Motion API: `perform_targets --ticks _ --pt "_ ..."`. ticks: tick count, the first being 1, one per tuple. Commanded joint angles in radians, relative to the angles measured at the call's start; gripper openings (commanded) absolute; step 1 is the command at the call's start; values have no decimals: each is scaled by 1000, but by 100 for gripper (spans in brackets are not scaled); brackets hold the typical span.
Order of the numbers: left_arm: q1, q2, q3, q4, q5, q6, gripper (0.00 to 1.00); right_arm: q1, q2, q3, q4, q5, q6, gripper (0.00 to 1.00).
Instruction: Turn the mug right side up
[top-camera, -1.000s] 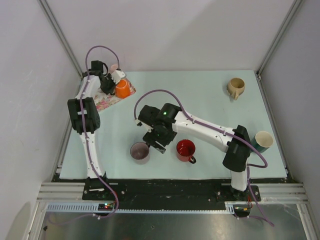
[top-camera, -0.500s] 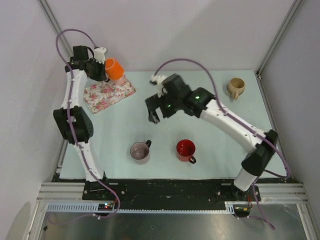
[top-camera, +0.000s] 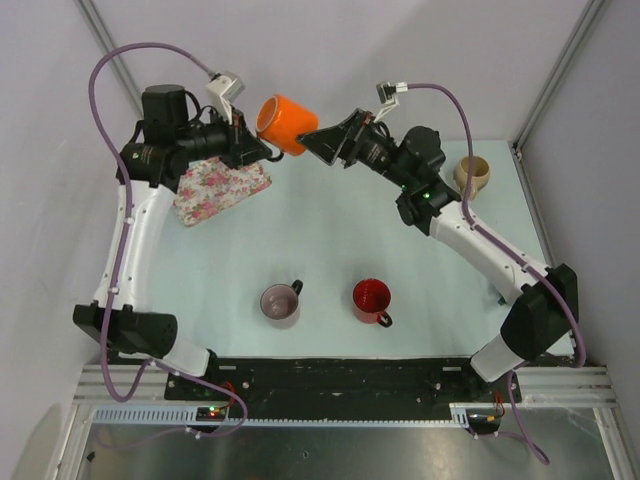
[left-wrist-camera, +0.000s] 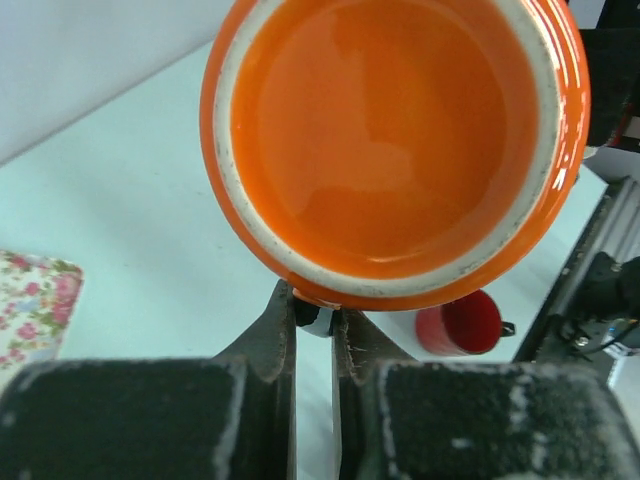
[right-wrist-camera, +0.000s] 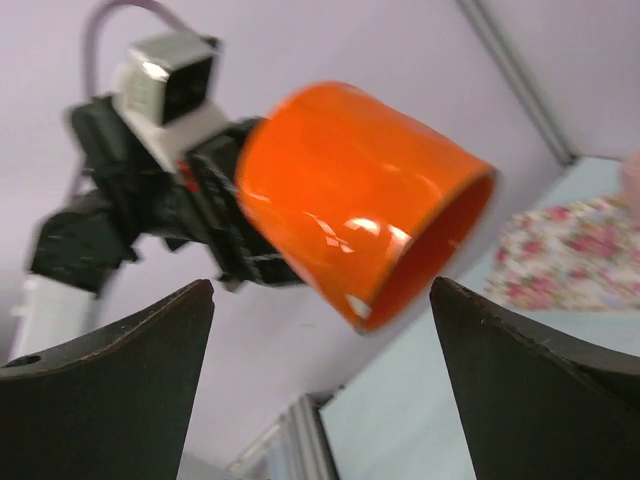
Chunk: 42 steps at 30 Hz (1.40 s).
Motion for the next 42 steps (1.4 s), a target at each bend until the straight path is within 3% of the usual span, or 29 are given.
perform_targets --ticks 1,7,11,13,14,15,16,17,18,20,24,28,35,42 --pt "-24 -4 -10 49 81 -109 0 4 42 40 300 -91 185 92" --pt "-82 12 -33 49 101 -93 0 13 107 79 427 -170 321 71" --pt "-102 19 -56 49 111 -65 0 8 116 80 422 -192 327 42" --pt "-103 15 -81 49 119 -29 0 -6 95 62 372 -170 298 13" --pt "-101 11 -96 48 121 -12 0 -14 76 53 318 -155 276 7" --pt "-99 9 -113 49 103 8 6 -26 57 48 229 -133 228 3" --pt "-93 8 -126 49 69 20 23 -38 32 48 148 -113 182 2" --pt "-87 8 -139 48 1 43 61 -52 2 59 15 -77 103 1" --pt "-79 6 -148 49 -78 59 80 -66 -20 74 -109 -43 32 0" --pt "-60 10 -162 47 -265 92 95 -95 -38 147 -418 72 -171 0" --pt "9 9 -213 47 -449 153 99 -169 39 351 -940 392 -519 0" --pt "74 19 -271 47 -526 235 100 -257 239 536 -1301 480 -666 0" --pt "155 109 -322 46 -693 366 100 -321 536 777 -1374 458 -861 0" --pt "219 152 -382 47 -712 412 100 -345 766 897 -1387 431 -897 0"
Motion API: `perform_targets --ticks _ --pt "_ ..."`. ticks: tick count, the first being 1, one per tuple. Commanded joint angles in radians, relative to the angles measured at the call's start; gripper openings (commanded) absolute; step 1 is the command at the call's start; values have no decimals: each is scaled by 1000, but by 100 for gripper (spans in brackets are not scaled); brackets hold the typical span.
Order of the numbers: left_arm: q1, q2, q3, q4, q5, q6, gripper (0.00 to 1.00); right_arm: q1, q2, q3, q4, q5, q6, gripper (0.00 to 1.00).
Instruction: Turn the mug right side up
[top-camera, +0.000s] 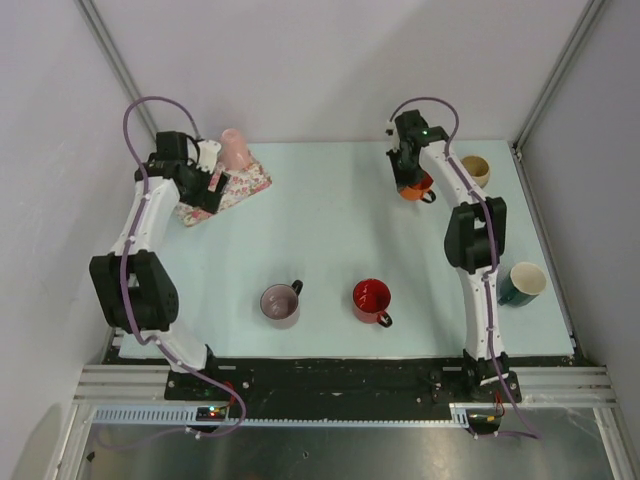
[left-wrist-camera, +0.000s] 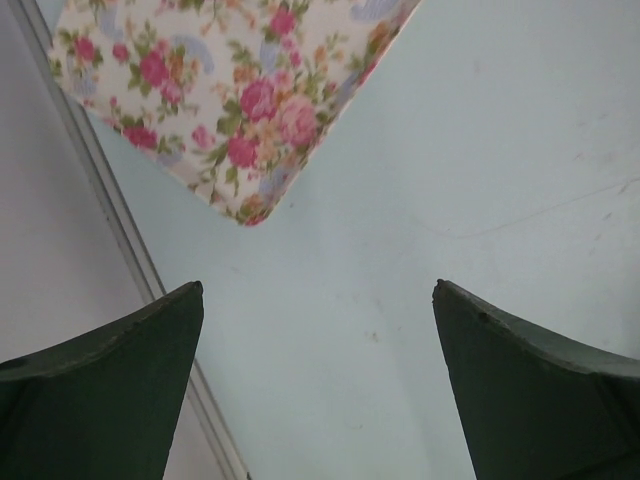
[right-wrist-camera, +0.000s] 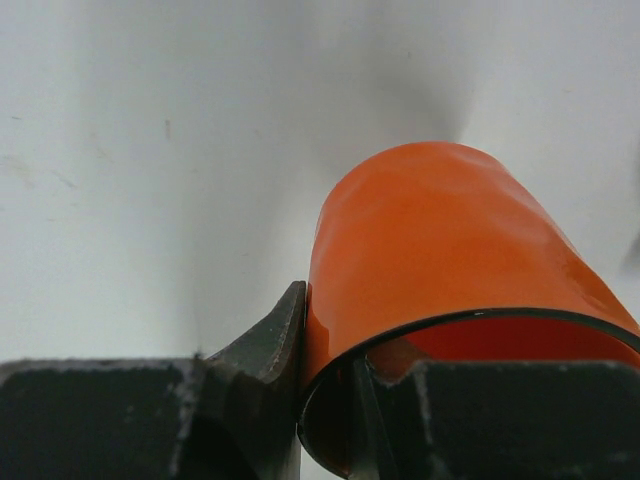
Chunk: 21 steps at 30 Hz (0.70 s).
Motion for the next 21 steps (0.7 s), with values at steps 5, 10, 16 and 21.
perform_targets --ticks 5,10,16,21 --pt "49 53 -10 4 -51 100 100 -22 105 103 -42 -40 -80 0" --pt "57 160 61 4 -99 125 100 -39 133 88 -43 -99 -66 19" --pt "57 326 192 3 -171 161 100 -44 124 76 -42 -119 -61 50" --pt "56 424 316 4 -154 140 99 -38 56 68 -38 -95 -59 63"
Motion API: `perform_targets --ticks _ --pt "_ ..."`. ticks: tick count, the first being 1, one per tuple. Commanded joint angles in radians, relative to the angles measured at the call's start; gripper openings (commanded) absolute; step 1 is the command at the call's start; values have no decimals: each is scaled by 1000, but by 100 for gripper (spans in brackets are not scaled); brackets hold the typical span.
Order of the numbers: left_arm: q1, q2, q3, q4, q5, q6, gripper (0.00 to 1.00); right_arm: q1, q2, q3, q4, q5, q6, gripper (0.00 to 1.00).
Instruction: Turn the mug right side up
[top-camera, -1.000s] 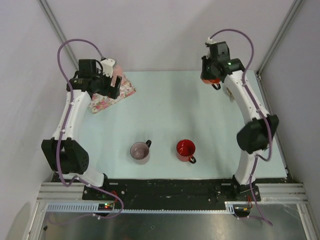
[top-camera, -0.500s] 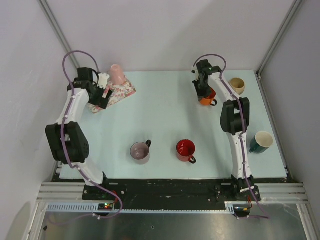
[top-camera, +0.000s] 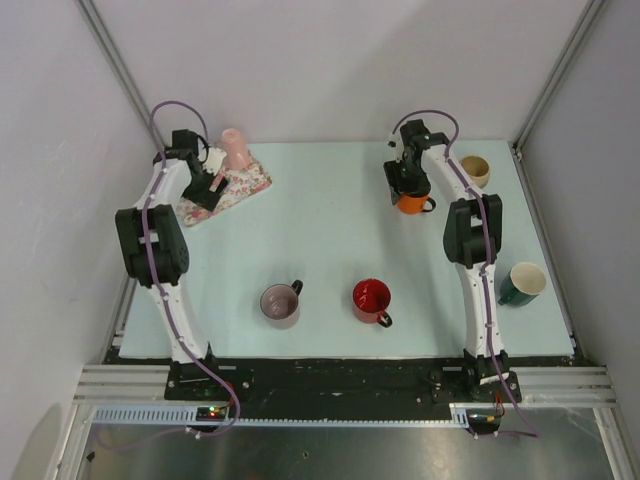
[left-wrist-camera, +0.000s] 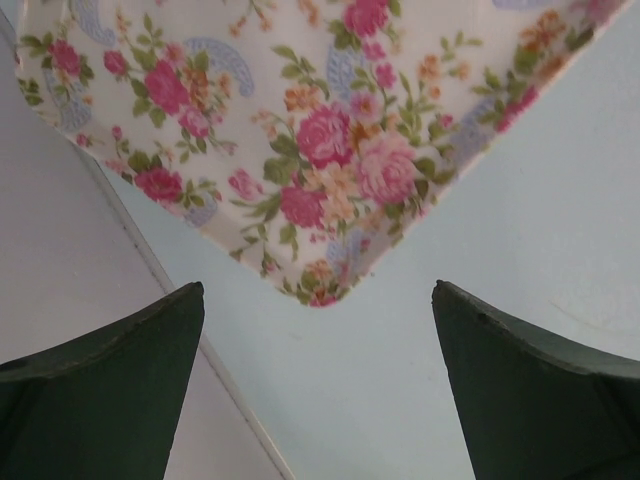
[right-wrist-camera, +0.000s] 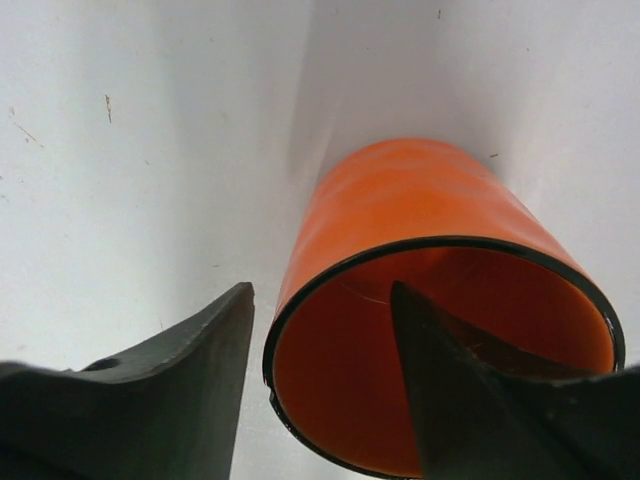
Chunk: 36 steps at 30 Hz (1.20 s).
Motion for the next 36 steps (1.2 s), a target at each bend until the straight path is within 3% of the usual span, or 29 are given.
perform_targets --ticks 1,4,10,19,25,29,32,36 --pt "7 52 134 10 21 10 99 7 -117 25 10 7 -4 65" --pt "2 96 187 10 99 42 98 17 -192 -12 37 12 -1 68" --pt "-25 210 252 9 -22 107 96 63 -321 -106 76 29 -2 69" --pt "-3 143 111 8 -25 140 93 137 -431 -214 96 61 -9 70" --pt "76 -10 17 8 203 109 87 191 -478 -281 100 68 -24 70" --pt "83 -131 -118 9 357 220 87 213 -497 -327 97 82 -24 70" --pt "65 -151 -183 10 389 287 88 229 -507 -349 84 111 -26 70" --pt "33 -51 -117 2 292 295 58 243 -521 -368 67 130 -17 70"
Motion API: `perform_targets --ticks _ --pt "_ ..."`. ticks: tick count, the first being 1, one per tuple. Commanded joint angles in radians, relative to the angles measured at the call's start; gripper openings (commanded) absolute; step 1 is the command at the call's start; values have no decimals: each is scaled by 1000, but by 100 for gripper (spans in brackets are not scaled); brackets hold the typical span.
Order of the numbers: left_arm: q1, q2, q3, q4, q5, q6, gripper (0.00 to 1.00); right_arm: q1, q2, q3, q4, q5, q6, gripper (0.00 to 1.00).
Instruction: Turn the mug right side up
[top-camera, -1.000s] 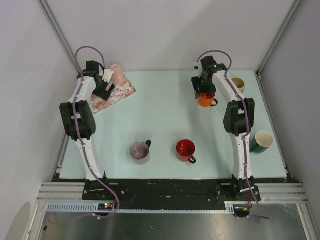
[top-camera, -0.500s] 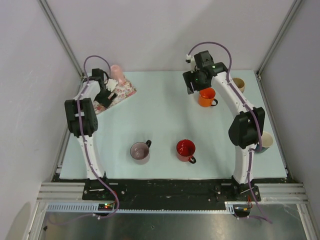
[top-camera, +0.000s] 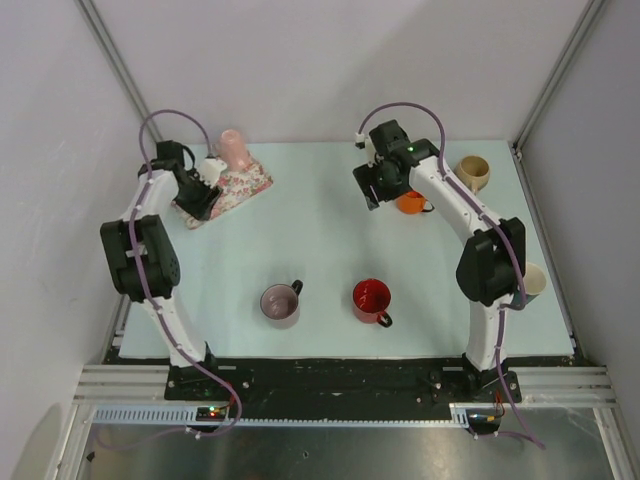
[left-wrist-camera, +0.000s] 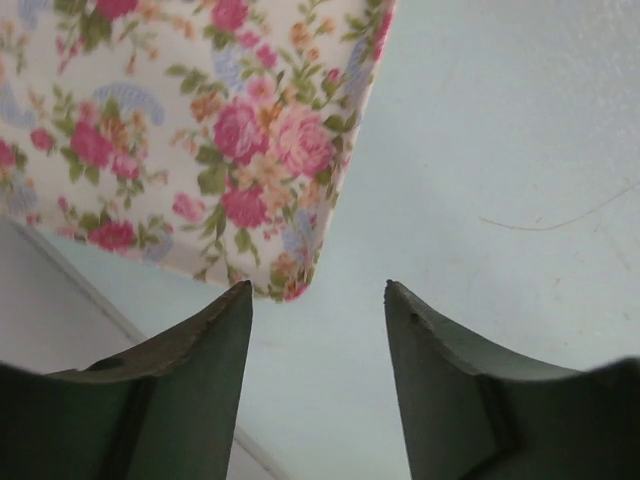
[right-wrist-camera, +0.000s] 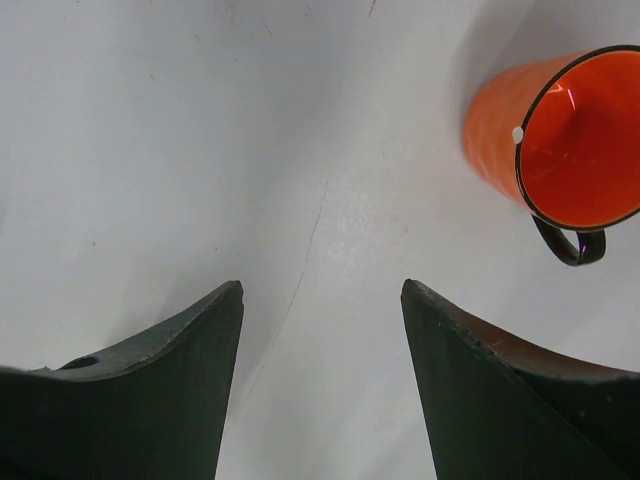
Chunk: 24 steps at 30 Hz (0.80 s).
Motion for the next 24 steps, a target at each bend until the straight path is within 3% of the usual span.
perform_targets --ticks 1,6,14,16,21,24 --pt "-49 92 51 -6 -25 74 55 18 -75 -17 -9 45 -7 70" --pt "-104 154 79 -11 -85 137 56 32 -121 -65 -4 43 -3 70" --pt "-133 271 197 -25 -150 92 52 39 -189 -156 8 42 -5 70" --pt "-136 283 204 -29 -155 96 46 41 -201 -173 11 44 -8 70" --pt "-144 275 188 -53 -153 130 5 41 -210 -184 8 52 -14 70" --pt "-138 234 121 -63 -139 148 1 43 -213 -178 3 54 -16 70"
